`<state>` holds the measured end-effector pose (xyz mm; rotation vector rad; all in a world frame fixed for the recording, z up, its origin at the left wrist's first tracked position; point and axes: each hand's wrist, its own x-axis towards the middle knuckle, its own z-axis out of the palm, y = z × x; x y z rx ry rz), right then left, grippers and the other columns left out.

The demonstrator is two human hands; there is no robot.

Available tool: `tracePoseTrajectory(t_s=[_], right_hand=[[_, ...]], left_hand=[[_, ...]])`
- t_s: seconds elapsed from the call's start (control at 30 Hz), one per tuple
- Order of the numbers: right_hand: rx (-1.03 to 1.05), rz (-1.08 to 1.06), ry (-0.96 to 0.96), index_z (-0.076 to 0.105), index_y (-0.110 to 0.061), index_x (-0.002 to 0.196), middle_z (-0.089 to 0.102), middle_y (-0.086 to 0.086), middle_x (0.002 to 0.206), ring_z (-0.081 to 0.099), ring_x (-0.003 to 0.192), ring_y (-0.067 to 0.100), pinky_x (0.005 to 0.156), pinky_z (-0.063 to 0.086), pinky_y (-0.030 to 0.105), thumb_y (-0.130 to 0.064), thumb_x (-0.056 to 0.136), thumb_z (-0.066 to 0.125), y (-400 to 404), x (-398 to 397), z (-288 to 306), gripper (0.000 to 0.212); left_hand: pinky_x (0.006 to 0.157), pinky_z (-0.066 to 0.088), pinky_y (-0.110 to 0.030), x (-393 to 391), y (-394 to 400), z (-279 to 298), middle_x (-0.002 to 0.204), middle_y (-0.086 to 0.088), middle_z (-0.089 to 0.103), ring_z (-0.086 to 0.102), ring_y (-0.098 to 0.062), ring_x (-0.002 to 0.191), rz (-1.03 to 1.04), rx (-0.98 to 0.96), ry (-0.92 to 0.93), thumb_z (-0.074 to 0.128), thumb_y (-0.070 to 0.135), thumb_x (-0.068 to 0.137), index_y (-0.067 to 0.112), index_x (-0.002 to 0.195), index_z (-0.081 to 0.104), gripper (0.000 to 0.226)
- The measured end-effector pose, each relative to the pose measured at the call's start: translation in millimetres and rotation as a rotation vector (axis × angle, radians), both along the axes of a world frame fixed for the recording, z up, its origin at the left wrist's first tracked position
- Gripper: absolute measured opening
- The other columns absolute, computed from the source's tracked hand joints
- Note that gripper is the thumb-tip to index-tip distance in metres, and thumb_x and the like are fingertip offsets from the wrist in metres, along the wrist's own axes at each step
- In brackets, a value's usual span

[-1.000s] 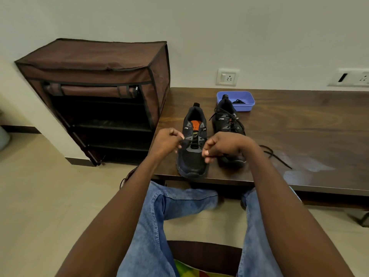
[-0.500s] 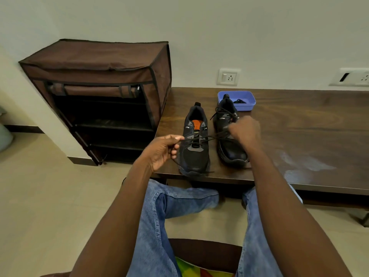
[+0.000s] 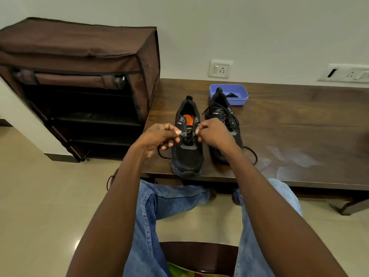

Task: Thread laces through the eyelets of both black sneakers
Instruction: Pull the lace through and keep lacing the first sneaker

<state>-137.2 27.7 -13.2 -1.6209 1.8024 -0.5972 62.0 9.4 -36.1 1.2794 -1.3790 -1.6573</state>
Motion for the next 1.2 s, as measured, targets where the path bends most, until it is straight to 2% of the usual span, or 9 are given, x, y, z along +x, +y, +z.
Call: tracePoseTrajectory(t_s=[0.13,0.23,0.33,0.47,0.6,0.7,0.8,1.0,1.2], right_hand=[[0.055,0.147,-0.132,0.059,-0.011,0.122,0.065,0.003,0.114,0.063,0.100,0.011,0.082,0.051,0.025,-0.011,0.090,0.070,8,1,10,0.034],[0.113,0.202,-0.317,0.062,-0.001,0.112,0.068,0.007,0.090,0.066,0.070,0.001,0.066,0.049,0.015,-0.005,0.093,0.066,19,17,12,0.020],[0.073,0.073,-0.141,0.069,-0.007,0.088,0.067,0.003,0.070,0.060,0.063,0.009,0.065,0.047,0.024,-0.012,0.095,0.065,13,12,16,0.009],[0.139,-0.070,0.134,0.067,-0.006,0.094,0.062,0.002,0.074,0.058,0.065,0.014,0.055,0.043,0.022,-0.013,0.093,0.059,-2,-5,29,0.011],[0.049,-0.057,0.597,0.061,-0.010,0.084,0.065,0.009,0.101,0.056,0.093,0.027,0.088,0.047,0.041,-0.021,0.090,0.058,-11,-4,21,0.012],[-0.202,0.087,0.284,0.065,-0.017,0.110,0.061,0.000,0.113,0.053,0.113,0.021,0.096,0.043,0.037,-0.023,0.085,0.072,-7,-1,5,0.027],[-0.120,0.167,-0.235,0.065,-0.019,0.118,0.069,-0.004,0.103,0.064,0.096,0.010,0.084,0.052,0.032,-0.018,0.090,0.072,0,11,-10,0.029],[-0.205,-0.067,-0.124,0.073,-0.022,0.082,0.071,-0.001,0.075,0.067,0.072,0.017,0.074,0.058,0.045,-0.016,0.093,0.061,-13,9,-32,0.018],[-0.212,0.053,-0.168,0.074,-0.020,0.108,0.073,-0.005,0.097,0.067,0.093,0.010,0.084,0.054,0.029,-0.014,0.091,0.068,-8,18,-34,0.019]], left_hand=[[0.039,0.034,-0.015,-4,7,-11,0.072,-0.006,0.065,0.051,-0.009,0.051,-0.019,0.003,0.129,0.062,0.008,0.095,0.007,0.098,0.060,0.004],[0.037,0.035,-0.015,-12,9,-11,0.067,-0.005,0.064,0.052,-0.009,0.047,-0.038,-0.003,0.175,0.061,0.006,0.094,0.008,0.096,0.059,0.004],[0.038,0.036,-0.015,-7,5,-7,0.068,-0.004,0.064,0.052,-0.008,0.049,-0.012,-0.007,0.163,0.066,0.011,0.093,0.008,0.094,0.061,0.006],[0.048,0.045,-0.016,-3,-3,-1,0.080,-0.008,0.069,0.060,-0.010,0.061,0.012,-0.023,0.140,0.059,0.002,0.096,0.000,0.104,0.064,0.010],[0.050,0.051,-0.019,-6,-13,2,0.081,-0.012,0.071,0.066,-0.014,0.063,-0.023,-0.026,0.030,0.060,0.003,0.096,-0.001,0.105,0.061,0.010],[0.040,0.041,-0.017,-8,-19,1,0.067,-0.007,0.068,0.057,-0.010,0.049,0.052,-0.093,-0.037,0.073,0.013,0.089,0.005,0.092,0.062,0.013],[0.040,0.040,-0.016,-17,-20,-8,0.069,-0.007,0.066,0.055,-0.010,0.051,0.057,-0.101,0.054,0.075,0.016,0.087,0.007,0.088,0.068,0.012],[0.058,0.053,-0.020,-16,-20,-18,0.083,-0.011,0.070,0.065,-0.015,0.069,0.042,-0.050,0.222,0.058,0.001,0.096,-0.002,0.107,0.066,0.014],[0.046,0.047,-0.019,-20,-16,-24,0.072,-0.008,0.069,0.060,-0.013,0.056,0.107,-0.123,0.167,0.067,0.009,0.092,-0.001,0.098,0.063,0.013]])
